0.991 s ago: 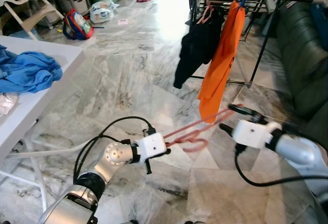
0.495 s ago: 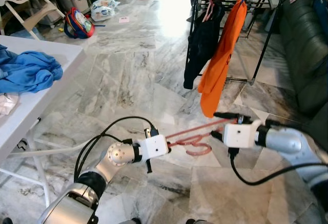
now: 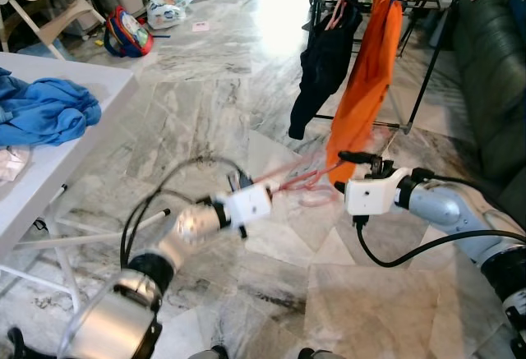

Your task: Hang hanger

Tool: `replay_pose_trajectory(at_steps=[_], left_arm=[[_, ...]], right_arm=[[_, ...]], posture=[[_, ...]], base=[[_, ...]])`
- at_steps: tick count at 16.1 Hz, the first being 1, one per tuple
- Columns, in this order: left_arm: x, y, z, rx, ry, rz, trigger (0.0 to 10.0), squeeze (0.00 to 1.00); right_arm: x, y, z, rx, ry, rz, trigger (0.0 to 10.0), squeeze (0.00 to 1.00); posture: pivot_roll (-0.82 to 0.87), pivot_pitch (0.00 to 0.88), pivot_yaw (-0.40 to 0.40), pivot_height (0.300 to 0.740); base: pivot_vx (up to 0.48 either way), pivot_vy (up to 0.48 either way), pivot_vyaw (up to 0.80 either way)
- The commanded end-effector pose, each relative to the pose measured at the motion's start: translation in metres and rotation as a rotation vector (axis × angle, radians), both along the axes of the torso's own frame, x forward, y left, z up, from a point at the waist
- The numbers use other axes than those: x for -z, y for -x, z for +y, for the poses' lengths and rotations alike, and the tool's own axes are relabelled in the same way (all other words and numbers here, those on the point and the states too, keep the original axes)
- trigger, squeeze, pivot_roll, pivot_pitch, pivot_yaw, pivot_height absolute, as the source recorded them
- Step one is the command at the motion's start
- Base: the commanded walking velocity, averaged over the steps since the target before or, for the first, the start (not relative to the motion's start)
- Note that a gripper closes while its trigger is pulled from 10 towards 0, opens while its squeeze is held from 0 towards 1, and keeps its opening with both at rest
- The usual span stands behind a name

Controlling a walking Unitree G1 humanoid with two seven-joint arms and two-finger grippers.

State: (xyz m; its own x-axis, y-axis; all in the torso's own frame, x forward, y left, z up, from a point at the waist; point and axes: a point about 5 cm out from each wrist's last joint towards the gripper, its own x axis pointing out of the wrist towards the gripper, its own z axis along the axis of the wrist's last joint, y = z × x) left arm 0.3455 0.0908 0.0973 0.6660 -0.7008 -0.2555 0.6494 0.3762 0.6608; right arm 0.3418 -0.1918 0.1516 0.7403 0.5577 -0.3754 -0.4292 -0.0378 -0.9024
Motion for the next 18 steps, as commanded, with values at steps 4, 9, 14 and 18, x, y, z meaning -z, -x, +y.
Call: replay_pose_trajectory(at_steps=[4,9,14,18], left_arm=[[-0.009,-0.007,0.011,-0.056,0.008,-0.058,10.0,0.0],[-0.005,-0.006,0.009,-0.042,-0.005,-0.043,10.0,0.0],[0.001,0.0,0.003,-0.002,-0.005,-0.012,10.0,0.0],[0.007,0.006,-0.004,0.039,0.007,0.016,10.0,0.0]], right_arm=[[-0.005,-0.001,-0.011,-0.003,0.031,-0.022,10.0,0.0],[-0.004,-0.008,-0.005,-0.018,0.05,-0.07,0.0,0.0],[0.003,-0.013,0.0,-0.011,0.065,-0.092,5.9,0.0],[0.008,-0.017,0.005,0.011,0.054,-0.096,10.0,0.0]], posture=[[-0.08,0.188,0.07,0.74],[-0.08,0.188,0.071,0.74],[-0.08,0.191,0.07,0.74],[-0.08,0.193,0.069,0.74]], base=[[0.0,0.0,0.0],[0.0,0.0,0.0],[0.0,0.0,0.0],[0.0,0.0,0.0]])
